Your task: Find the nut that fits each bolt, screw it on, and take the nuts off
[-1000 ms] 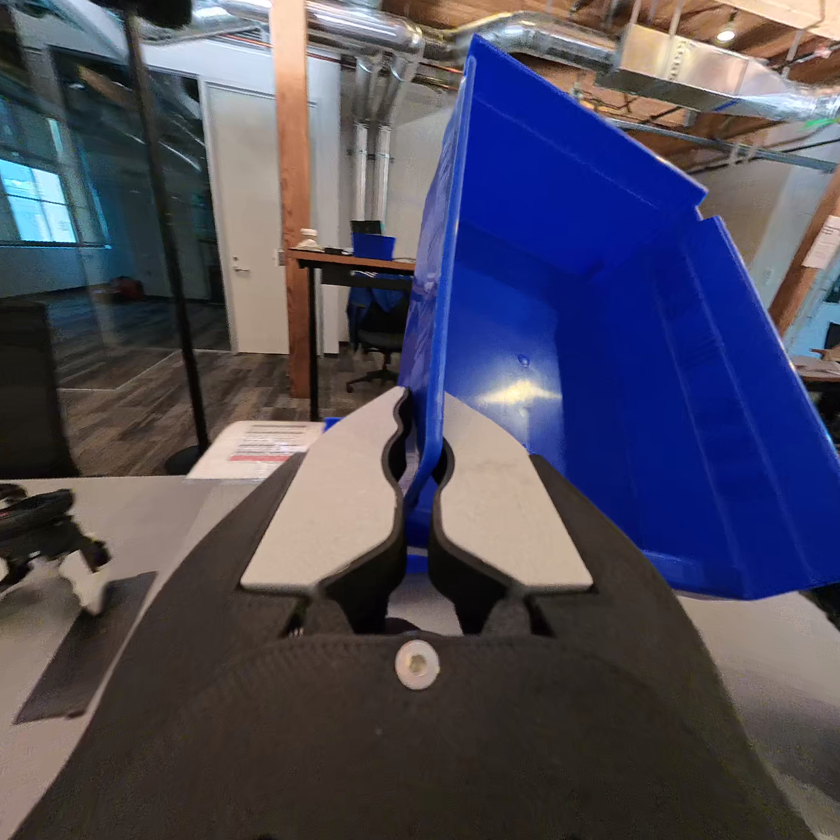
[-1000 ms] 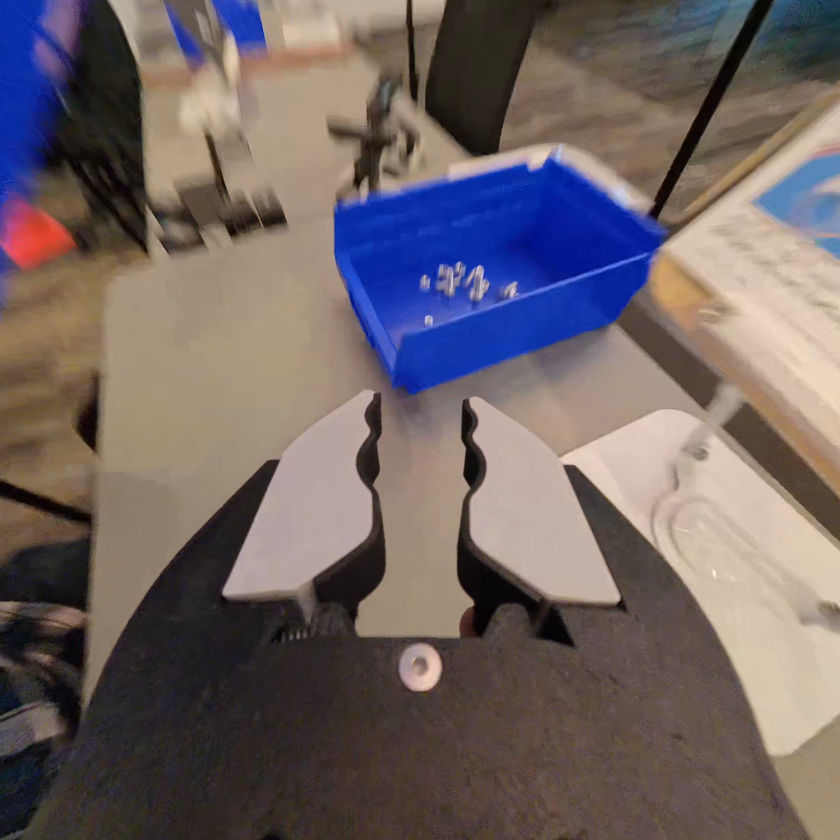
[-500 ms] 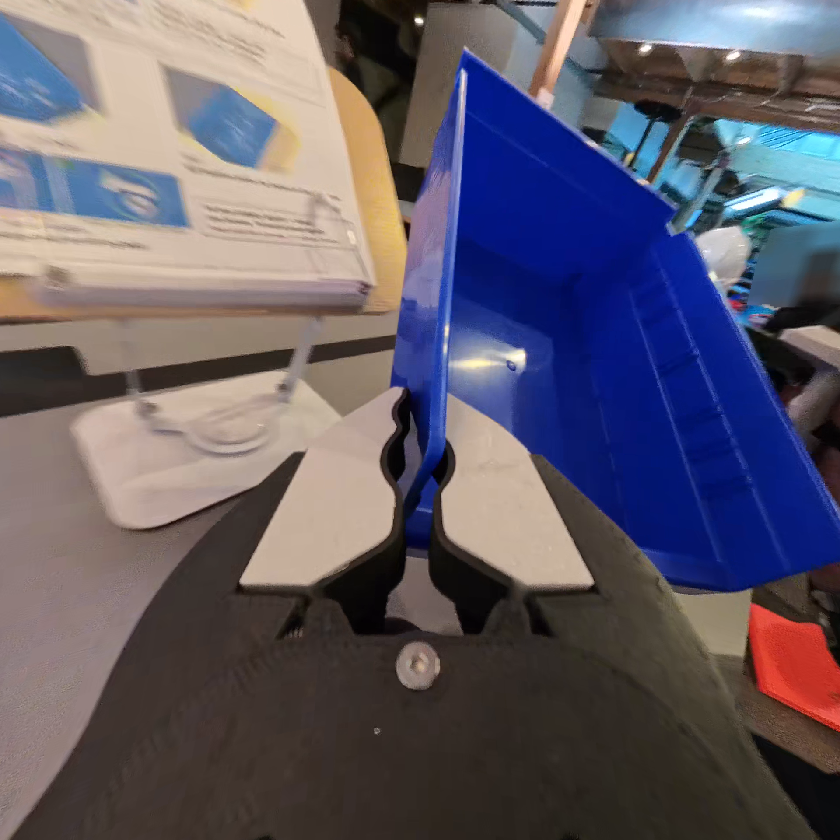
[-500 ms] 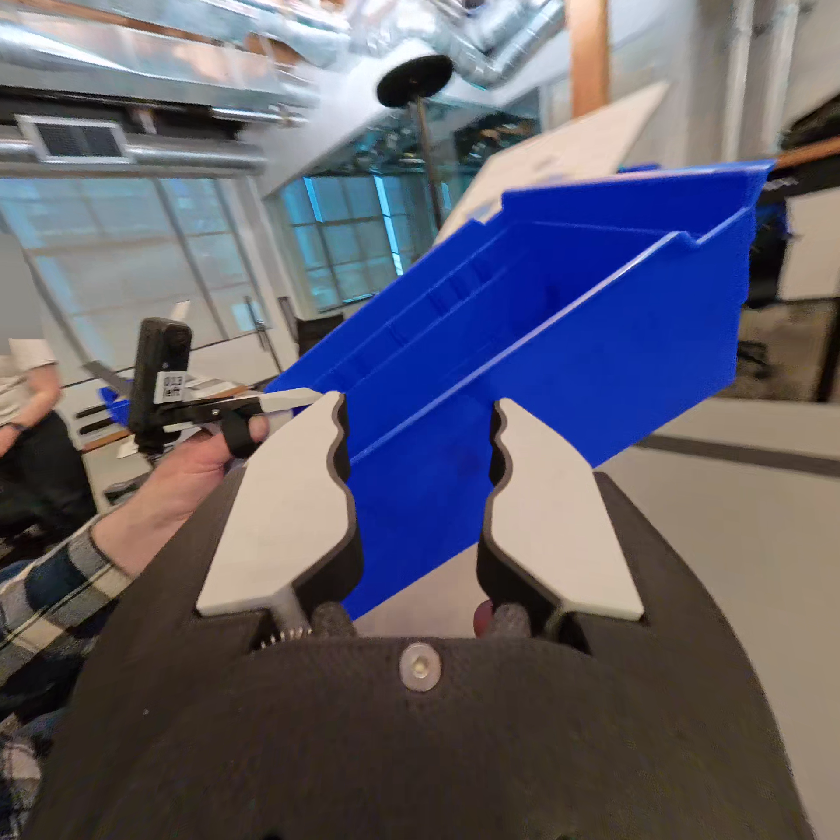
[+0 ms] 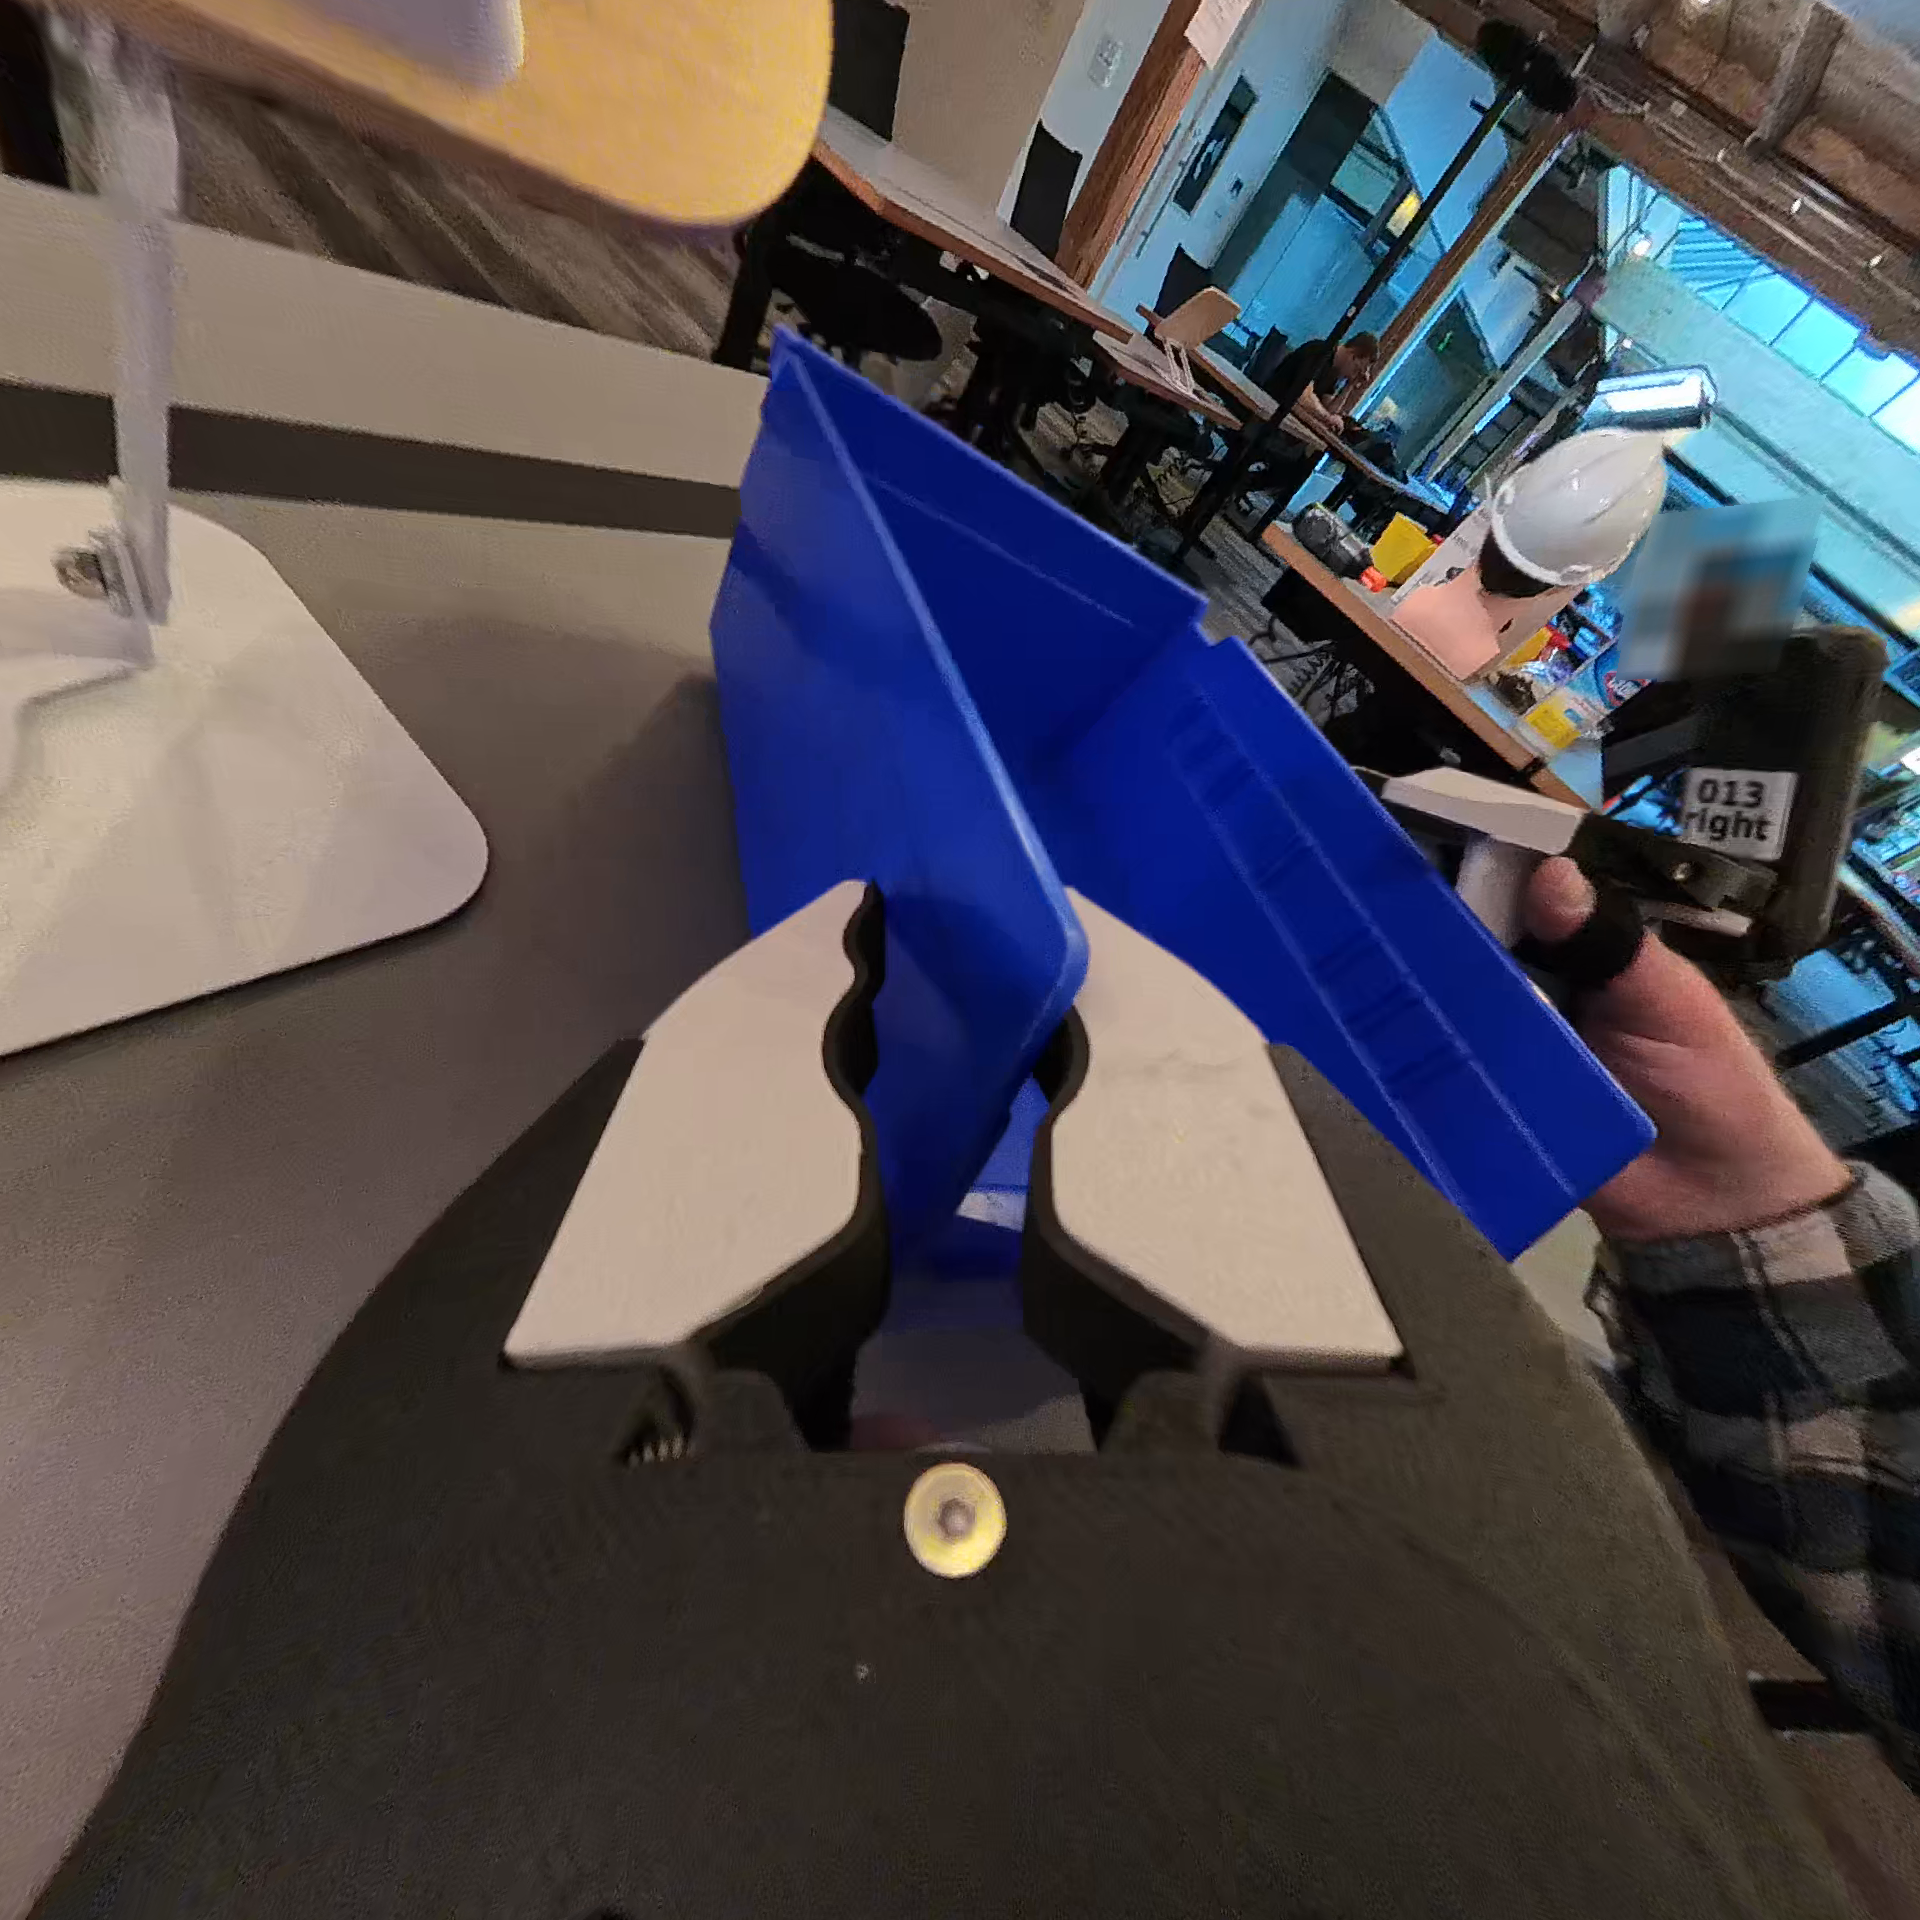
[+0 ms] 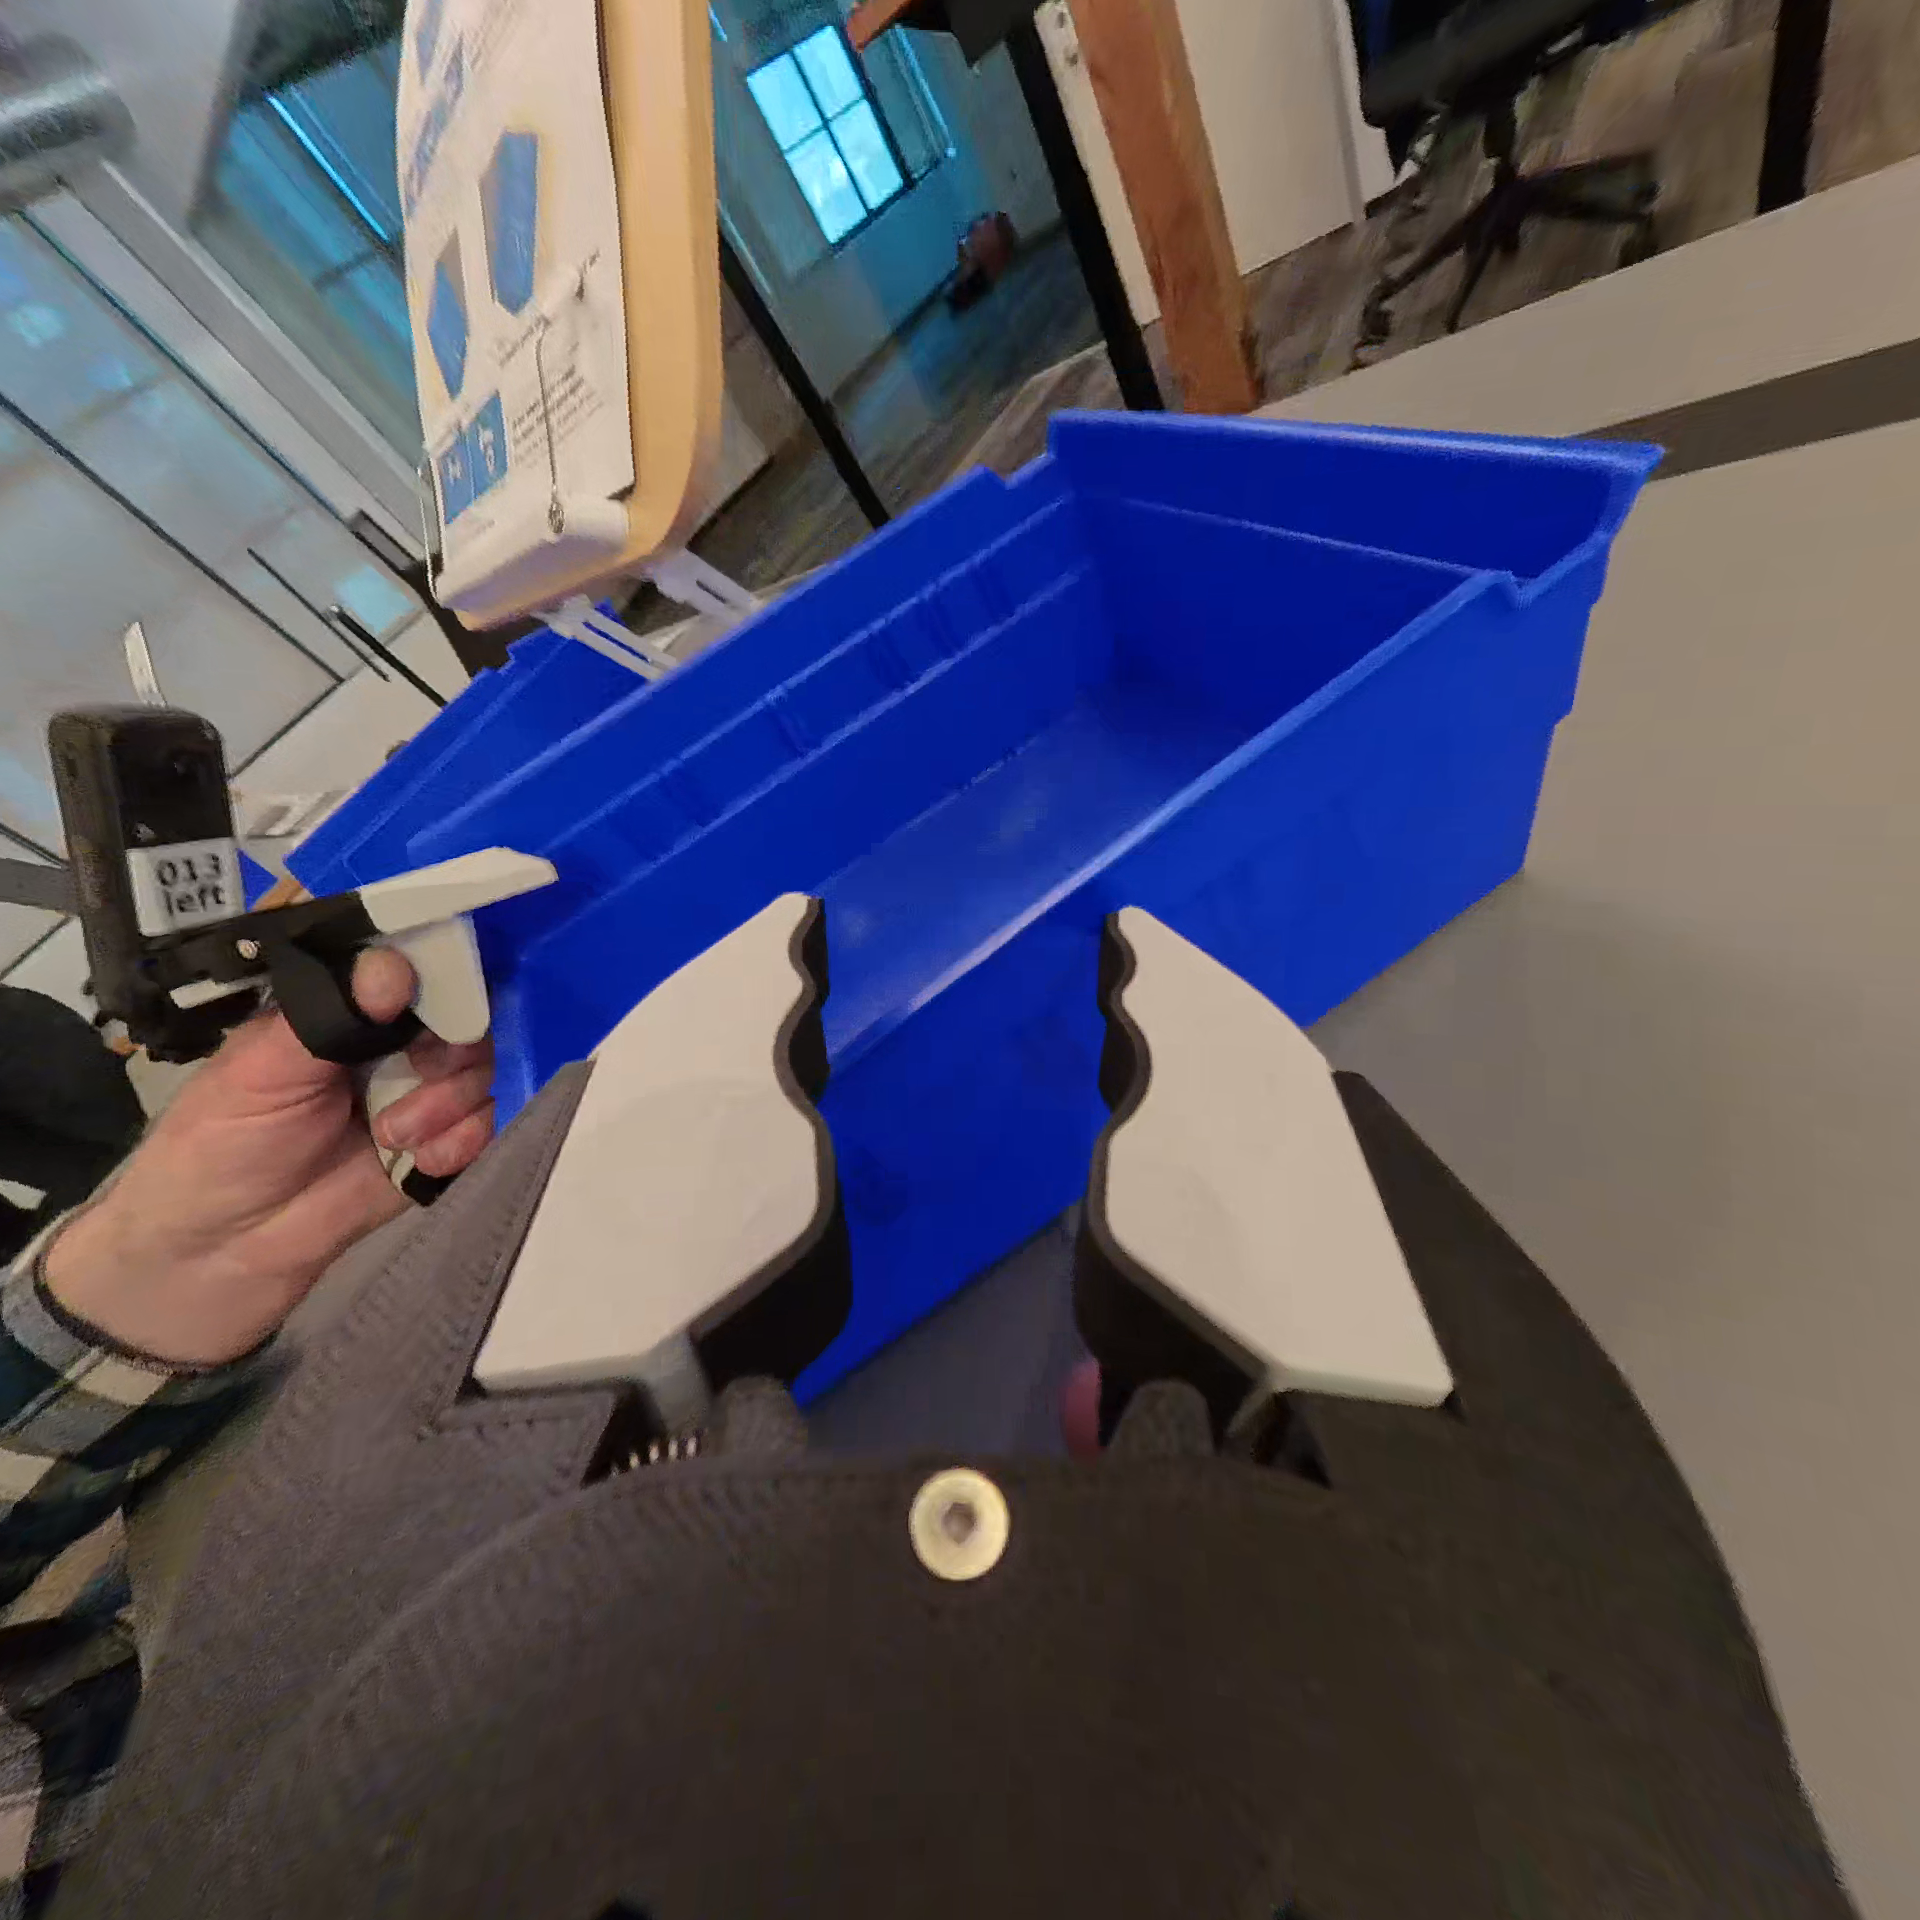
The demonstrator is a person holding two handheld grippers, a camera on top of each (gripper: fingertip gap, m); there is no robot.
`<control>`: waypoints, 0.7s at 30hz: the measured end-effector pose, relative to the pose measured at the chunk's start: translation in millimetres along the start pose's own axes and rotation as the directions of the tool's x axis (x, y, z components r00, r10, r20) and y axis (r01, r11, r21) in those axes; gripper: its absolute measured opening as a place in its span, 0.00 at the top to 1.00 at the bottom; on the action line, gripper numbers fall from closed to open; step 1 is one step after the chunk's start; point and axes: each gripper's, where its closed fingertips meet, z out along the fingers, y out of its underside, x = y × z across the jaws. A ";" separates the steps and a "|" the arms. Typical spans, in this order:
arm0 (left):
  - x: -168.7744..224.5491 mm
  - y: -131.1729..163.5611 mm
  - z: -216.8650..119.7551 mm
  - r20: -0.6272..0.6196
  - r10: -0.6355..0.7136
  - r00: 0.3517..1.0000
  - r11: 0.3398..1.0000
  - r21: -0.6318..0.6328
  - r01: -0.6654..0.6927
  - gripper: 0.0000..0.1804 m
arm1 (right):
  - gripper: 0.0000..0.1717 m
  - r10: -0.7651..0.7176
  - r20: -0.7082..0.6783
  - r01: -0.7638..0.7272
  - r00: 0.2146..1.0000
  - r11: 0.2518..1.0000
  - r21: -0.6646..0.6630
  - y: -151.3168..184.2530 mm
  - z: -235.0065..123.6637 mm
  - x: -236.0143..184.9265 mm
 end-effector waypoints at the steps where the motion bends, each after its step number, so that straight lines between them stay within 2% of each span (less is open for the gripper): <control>1: -1.5 2.8 6.0 -0.003 -0.024 1.000 1.000 0.001 0.024 0.85 | 0.70 0.006 0.009 -0.006 1.000 1.000 -0.005 -3.2 3.9 7.3; 3: -0.9 9.2 19.5 -0.024 -0.079 0.997 0.997 -0.003 0.079 0.81 | 0.73 0.015 0.026 -0.014 1.000 0.999 -0.033 -13.2 11.3 23.7; 6: 7.1 17.3 42.3 -0.050 -0.147 0.988 0.989 0.013 0.148 0.69 | 0.76 0.018 0.065 -0.012 0.998 0.995 -0.097 -27.5 25.5 53.3; 8: 13.0 16.0 57.0 -0.061 -0.146 0.987 0.988 0.038 0.149 0.68 | 0.81 0.054 0.099 -0.043 0.994 0.993 -0.107 -41.6 36.0 74.1; 11: 16.2 9.0 80.6 -0.063 -0.180 0.982 0.982 0.040 0.182 0.66 | 0.87 0.033 0.119 -0.017 0.992 0.991 -0.133 -63.7 54.6 101.5; 14: 18.5 1.4 101.4 -0.062 -0.210 0.976 0.973 0.087 0.215 0.61 | 0.90 -0.027 0.120 0.049 0.992 0.980 -0.191 -80.9 74.6 123.0; 18: 17.8 -6.9 122.1 -0.101 -0.235 0.967 0.966 0.086 0.244 0.60 | 0.94 -0.032 0.119 0.056 0.992 0.977 -0.206 -97.3 90.5 147.2; 20: 21.8 -8.0 122.6 -0.141 -0.205 0.969 0.975 0.059 0.215 0.56 | 0.81 -0.026 0.109 0.047 0.994 0.980 -0.195 -104.9 90.2 156.2; 21: 25.1 -11.5 118.0 -0.175 -0.206 0.963 0.974 0.063 0.220 0.56 | 0.78 -0.032 0.097 0.048 0.995 0.984 -0.173 -112.5 85.9 158.0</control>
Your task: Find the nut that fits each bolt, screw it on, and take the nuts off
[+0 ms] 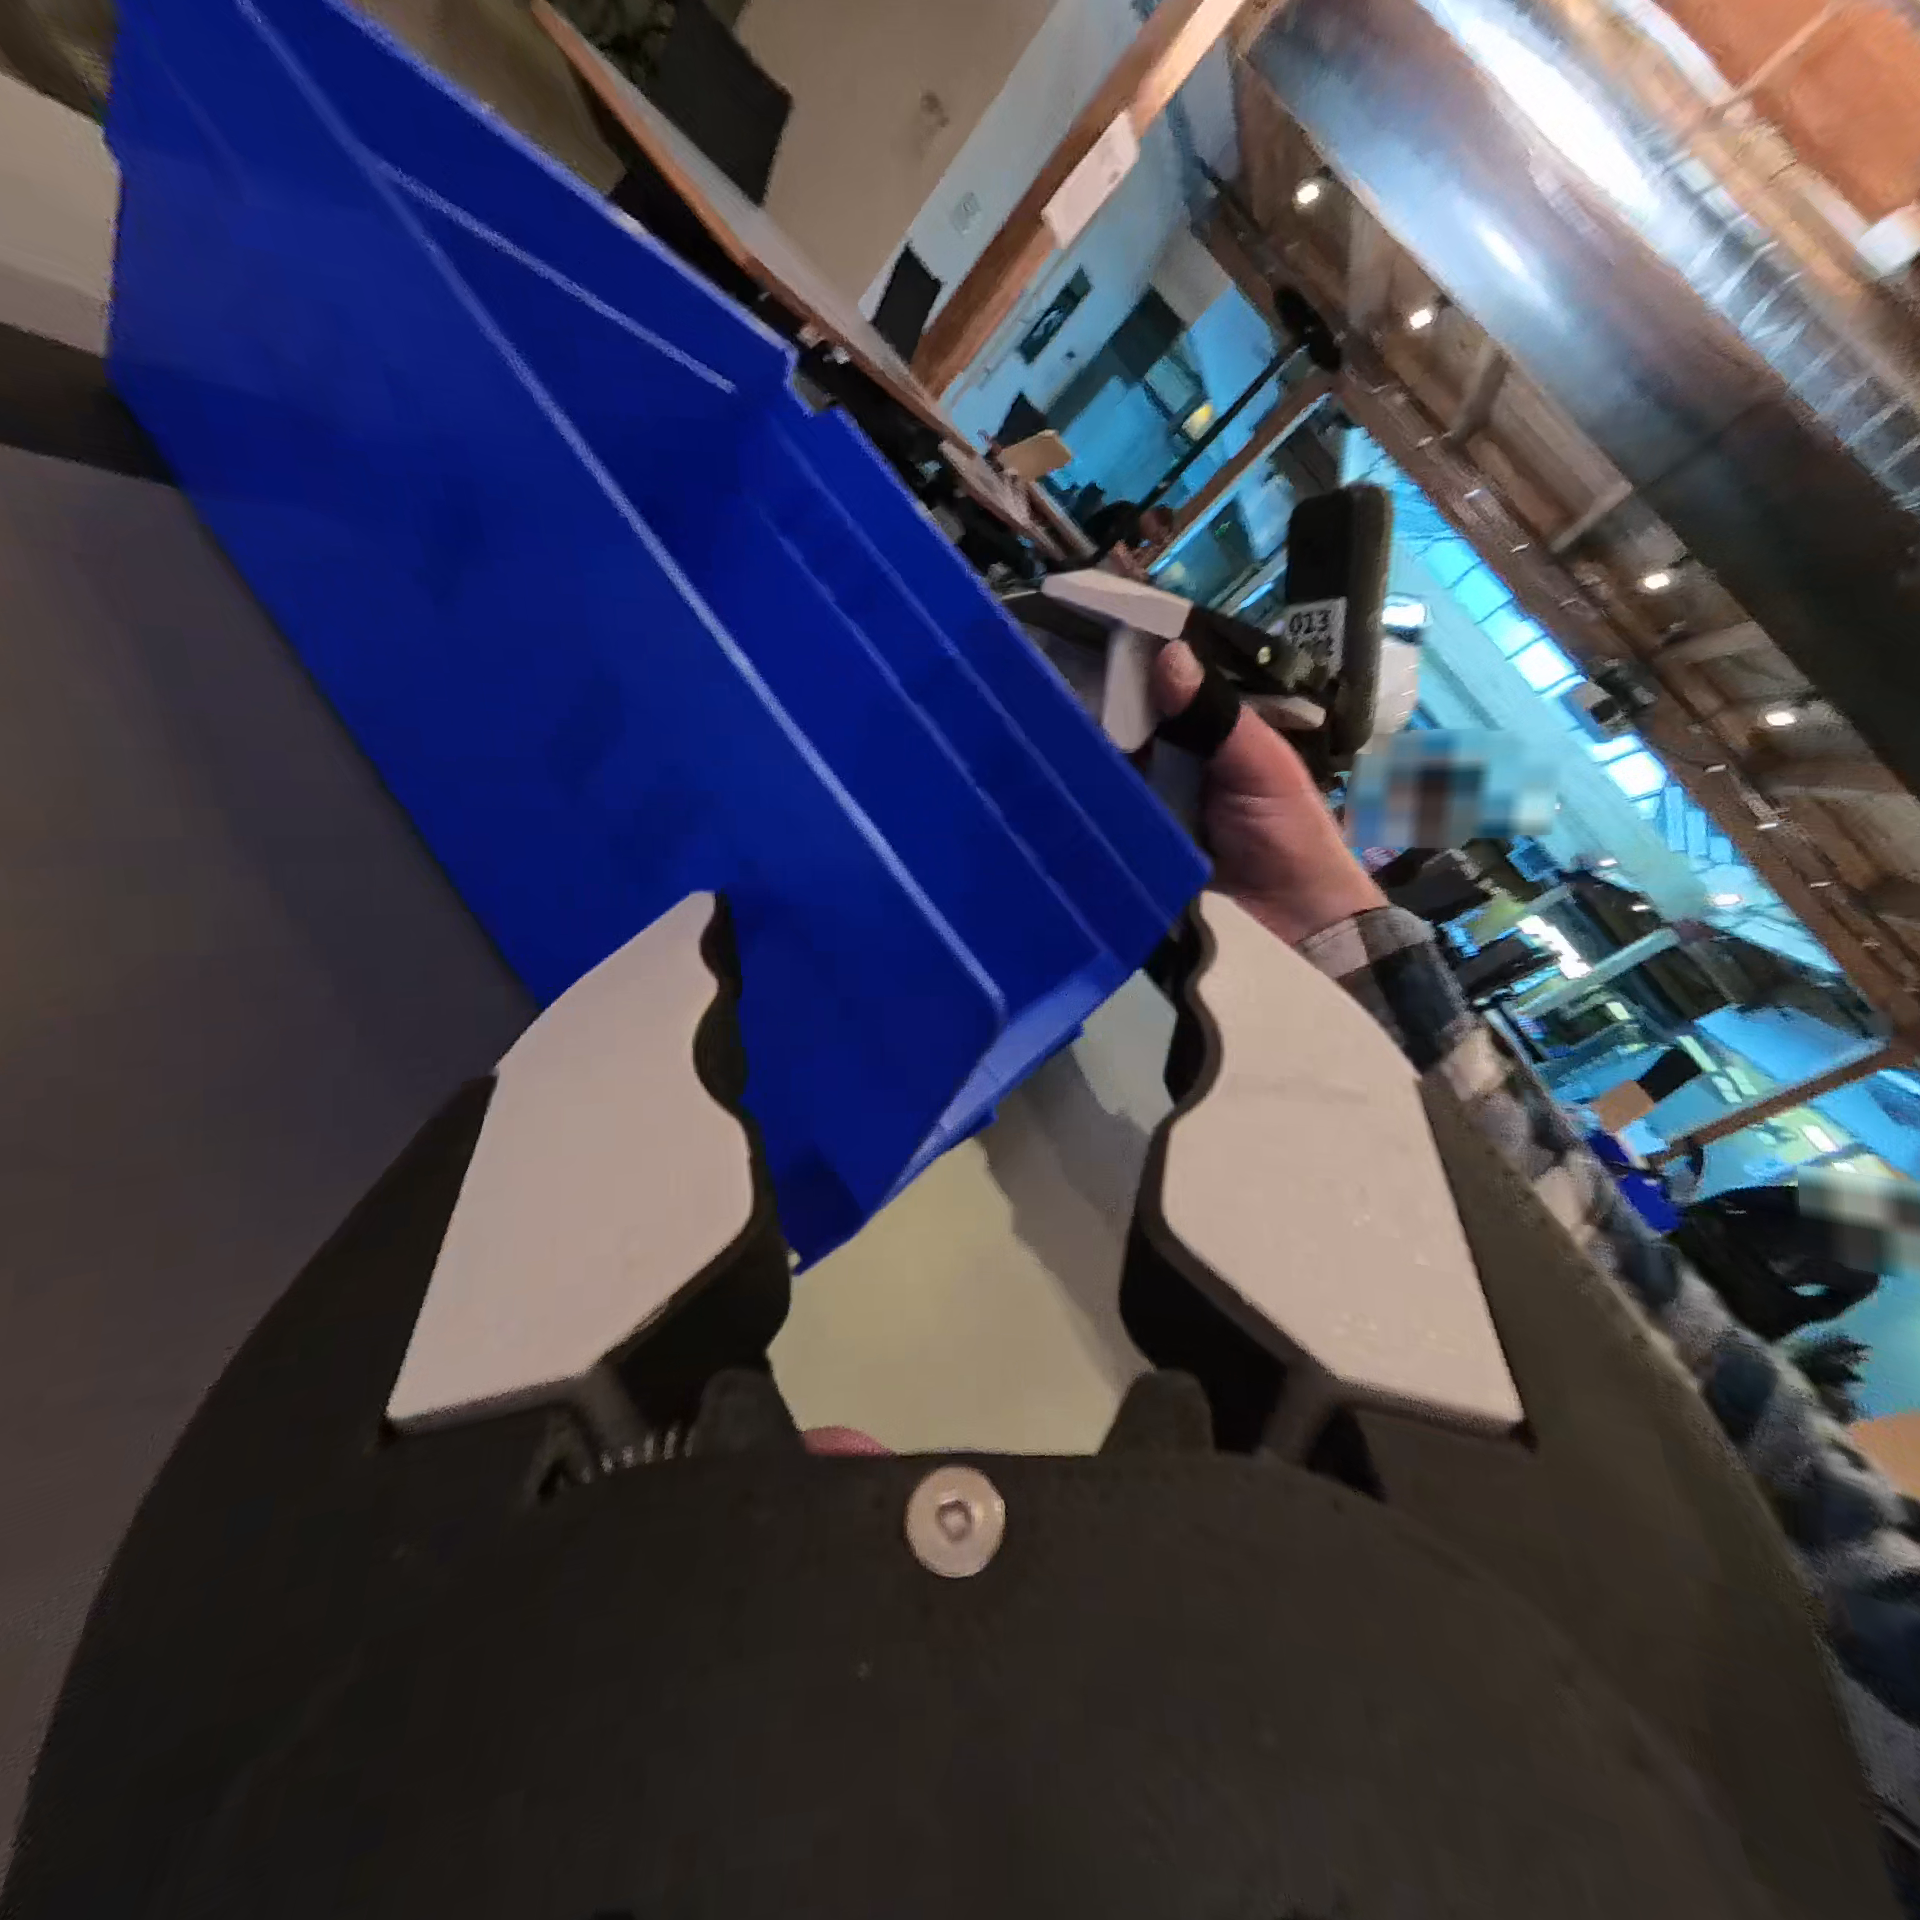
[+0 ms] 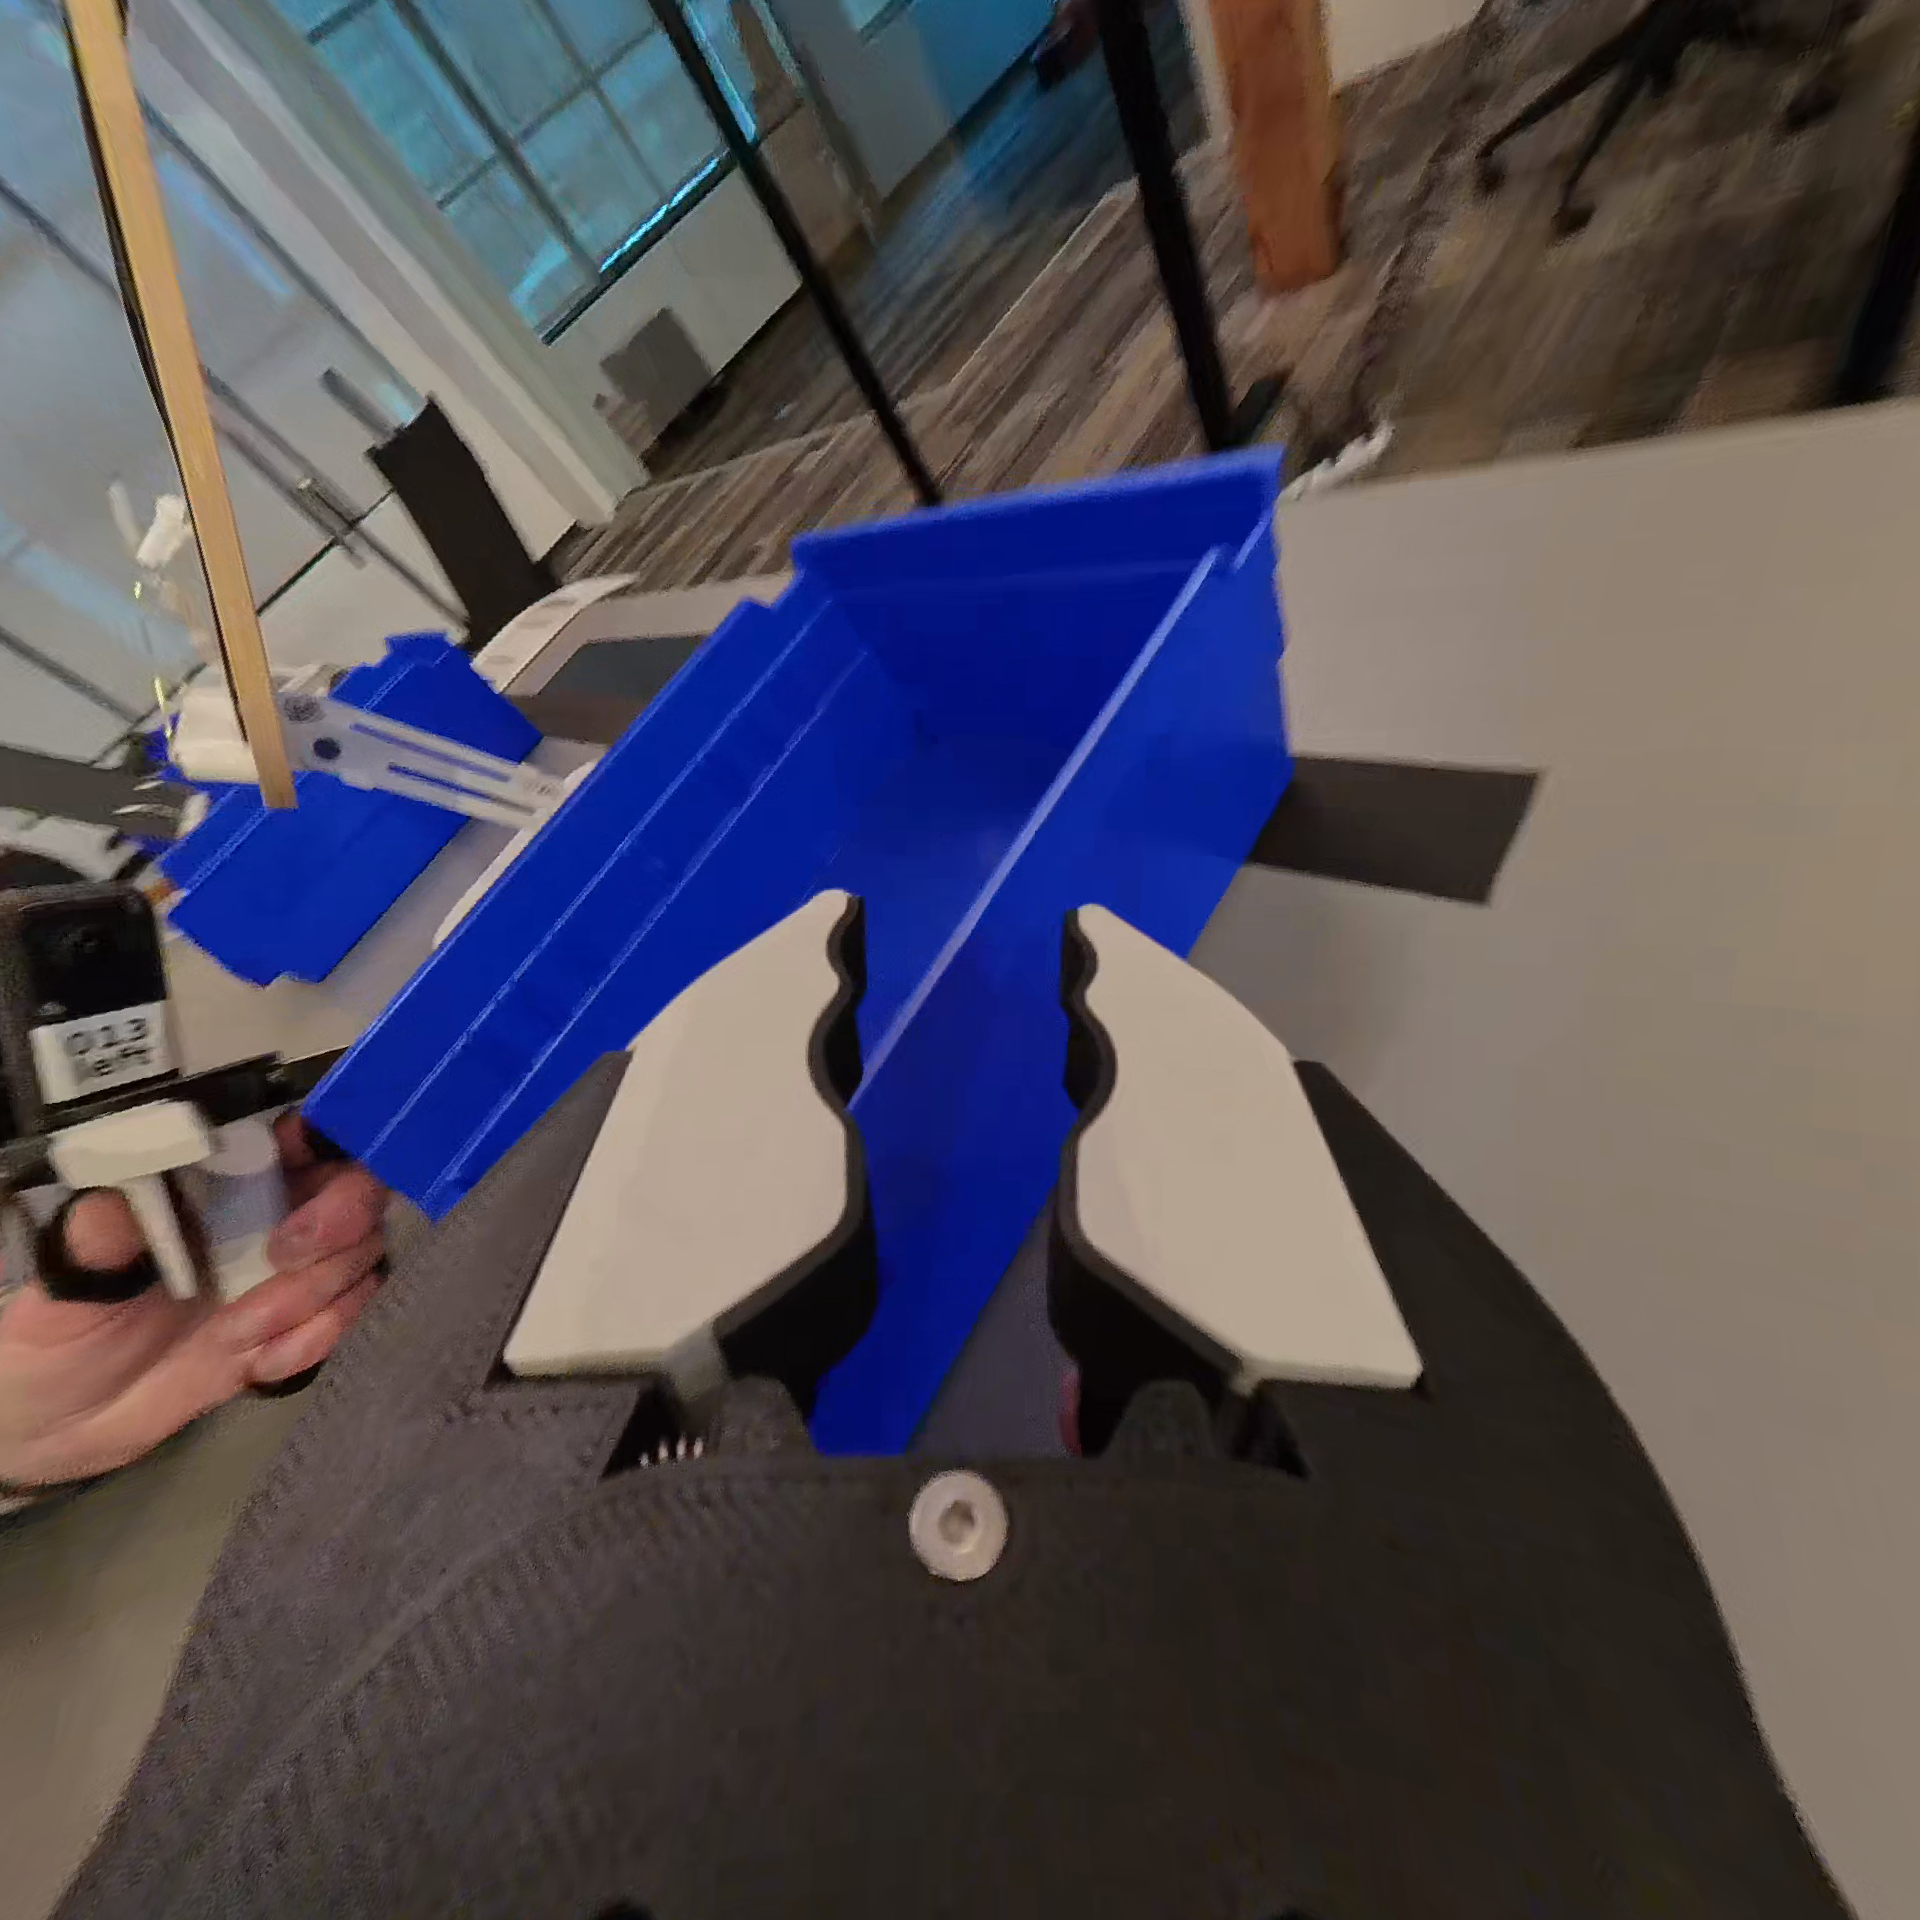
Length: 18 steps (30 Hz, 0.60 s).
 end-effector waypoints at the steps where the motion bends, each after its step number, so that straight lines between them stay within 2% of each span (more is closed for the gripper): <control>1: 4.5 -5.2 -7.0 -0.017 0.000 1.000 1.000 0.020 0.001 0.56 | 0.79 -0.035 -0.038 0.036 0.999 0.999 0.040 -9.1 -9.5 -1.3; 4: 15.6 -12.7 -42.9 0.027 0.152 0.988 0.988 0.011 -0.153 0.57 | 0.77 -0.214 -0.120 0.227 0.970 0.967 0.113 -31.4 -39.9 -48.3; 5: 16.7 -11.4 -59.1 0.058 0.228 0.972 0.974 -0.016 -0.228 0.60 | 0.77 -0.281 -0.119 0.292 0.952 0.952 0.089 -29.9 -44.4 -75.0; 7: 9.6 -5.2 -93.8 0.119 0.335 0.935 0.941 -0.101 -0.324 0.60 | 0.67 -0.402 -0.080 0.404 0.912 0.914 0.013 -14.9 -43.6 -132.6; 8: 0.9 -3.3 -113.1 0.162 0.373 0.913 0.925 -0.145 -0.352 0.61 | 0.64 -0.449 -0.043 0.449 0.892 0.893 -0.014 -3.8 -39.0 -162.2; 11: -27.2 -7.4 -173.7 0.278 0.468 0.839 0.879 -0.246 -0.409 0.51 | 0.55 -0.546 0.088 0.553 0.833 0.823 -0.129 49.7 -14.3 -238.2; 13: -36.4 -14.9 -213.7 0.338 0.518 0.785 0.852 -0.281 -0.442 0.47 | 0.48 -0.560 0.175 0.584 0.810 0.798 -0.148 86.5 7.1 -282.1; 14: -43.9 -20.7 -234.7 0.392 0.556 0.733 0.831 -0.297 -0.471 0.46 | 0.45 -0.564 0.200 0.595 0.802 0.783 -0.180 106.0 18.9 -296.3; 15: -52.2 -23.8 -254.7 0.437 0.575 0.691 0.818 -0.321 -0.478 0.41 | 0.42 -0.569 0.206 0.604 0.796 0.771 -0.203 122.3 31.2 -306.8; 18: -75.5 -20.4 -298.5 0.500 0.562 0.659 0.826 -0.378 -0.418 0.31 | 0.32 -0.542 0.237 0.591 0.806 0.762 -0.266 167.9 69.8 -330.9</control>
